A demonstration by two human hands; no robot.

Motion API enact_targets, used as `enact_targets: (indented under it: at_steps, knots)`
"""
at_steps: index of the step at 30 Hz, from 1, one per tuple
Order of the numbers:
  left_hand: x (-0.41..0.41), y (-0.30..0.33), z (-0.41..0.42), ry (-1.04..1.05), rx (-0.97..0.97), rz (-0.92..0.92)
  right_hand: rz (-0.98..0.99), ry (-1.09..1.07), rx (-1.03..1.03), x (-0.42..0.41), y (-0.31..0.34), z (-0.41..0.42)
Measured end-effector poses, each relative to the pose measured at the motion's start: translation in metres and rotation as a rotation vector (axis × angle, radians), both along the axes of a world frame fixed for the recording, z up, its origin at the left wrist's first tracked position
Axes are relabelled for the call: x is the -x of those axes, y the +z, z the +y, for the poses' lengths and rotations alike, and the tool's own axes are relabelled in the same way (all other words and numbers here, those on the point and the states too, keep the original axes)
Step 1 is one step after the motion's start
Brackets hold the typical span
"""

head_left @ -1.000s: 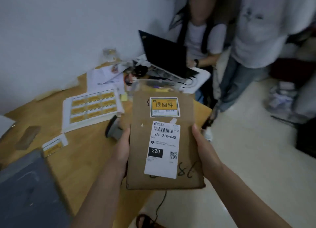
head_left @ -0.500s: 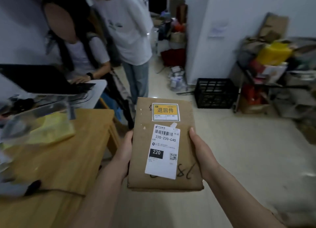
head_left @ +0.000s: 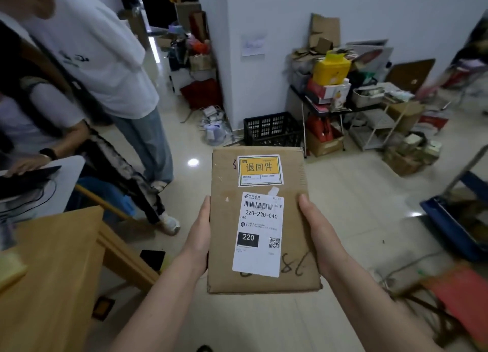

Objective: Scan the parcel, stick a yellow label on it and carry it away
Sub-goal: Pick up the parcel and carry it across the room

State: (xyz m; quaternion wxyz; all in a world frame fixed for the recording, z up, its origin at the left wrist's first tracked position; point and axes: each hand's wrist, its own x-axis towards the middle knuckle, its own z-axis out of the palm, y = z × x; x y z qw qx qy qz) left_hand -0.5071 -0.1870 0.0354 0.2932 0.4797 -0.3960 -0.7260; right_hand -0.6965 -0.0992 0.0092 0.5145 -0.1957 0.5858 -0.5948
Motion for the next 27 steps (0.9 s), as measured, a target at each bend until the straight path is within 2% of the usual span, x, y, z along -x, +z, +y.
enact_targets:
  at_steps: [10, 27]
  knots:
    - [0.005, -0.004, -0.076, -0.167, -0.021, -0.037, 0.028, -0.104, 0.005, -0.005, -0.003, -0.050]
    - [0.011, -0.014, -0.179, -0.299, -0.033, -0.001, 0.061, -0.279, -0.030, -0.014, 0.005, -0.130]
